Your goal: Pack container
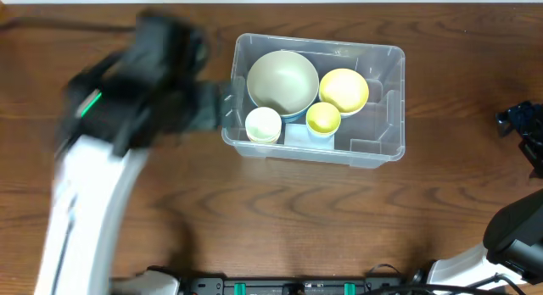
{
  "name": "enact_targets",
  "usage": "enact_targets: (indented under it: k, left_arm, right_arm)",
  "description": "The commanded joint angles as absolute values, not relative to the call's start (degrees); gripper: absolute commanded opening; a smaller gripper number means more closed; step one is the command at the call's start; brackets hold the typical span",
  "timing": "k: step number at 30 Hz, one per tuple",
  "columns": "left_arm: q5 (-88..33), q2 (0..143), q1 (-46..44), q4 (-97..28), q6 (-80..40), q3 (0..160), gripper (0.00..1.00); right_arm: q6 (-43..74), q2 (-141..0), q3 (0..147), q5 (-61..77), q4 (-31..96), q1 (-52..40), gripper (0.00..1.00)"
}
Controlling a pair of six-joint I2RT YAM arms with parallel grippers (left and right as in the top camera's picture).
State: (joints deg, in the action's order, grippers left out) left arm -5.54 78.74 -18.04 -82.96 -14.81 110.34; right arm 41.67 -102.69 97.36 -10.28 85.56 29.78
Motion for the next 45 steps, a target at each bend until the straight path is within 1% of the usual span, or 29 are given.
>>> enact_targets:
  k: [1,5,9,14,23,28,32,34,39,43,45]
  left_arm:
    - [-4.4,69.0,-18.0,-84.5,-15.3,109.1,1.0]
    - [-4.5,56.4,-18.0,-85.0,-15.4,105.0,0.99]
    - [-4.5,44.3,-18.0,-85.5,-18.3,99.7,0.98]
    - [-4.5,34.1,-18.0,-87.1,-18.8,94.9,0.98]
    - [-4.5,27.4,-18.0,-96.6,-18.7,94.5,0.98]
    - [-4.4,27.3,-18.0,-96.1,-18.7,94.4,0.98]
    - [-4.5,27.3,-17.9,-91.5,-12.5,93.4,0.98]
    - [-4.5,27.3,-17.9,-88.0,-6.7,91.7,0.98]
    - [-4.5,27.0,-16.9,-80.0,0.2,83.0,0.98]
    - [-4.9,24.1,-13.3,-69.0,0.9,72.3,0.98]
    - [-8.3,20.4,-11.1,-60.8,4.2,64.6,0.98]
  right_arm:
    - [42.4,-102.8,97.2,-10.9,85.5,30.0,0.99]
    - [42.4,-102.8,97.2,-10.9,85.5,30.0,0.99]
    - [42.4,-102.8,97.2,-10.9,85.5,30.0,0.99]
    - [42.4,-102.8,97.2,-10.9,85.5,30.0,0.99]
    - [42.4,-102.8,97.2,-10.9,85.5,30.0,0.99]
    - [42.4,-102.8,97.2,-10.9,85.5,30.0,0.99]
    - [42.4,-102.8,97.2,-10.9,85.5,30.0,0.99]
    - [42.4,-102.8,97.2,-10.9,85.5,30.0,0.99]
    - [42.4,-102.8,97.2,-10.9,85.5,30.0,0.99]
    - [42.4,-102.8,97.2,-10.9,85.5,30.0,0.99]
    - [42.4,-102.8,97.2,-10.9,85.5,30.0,0.99]
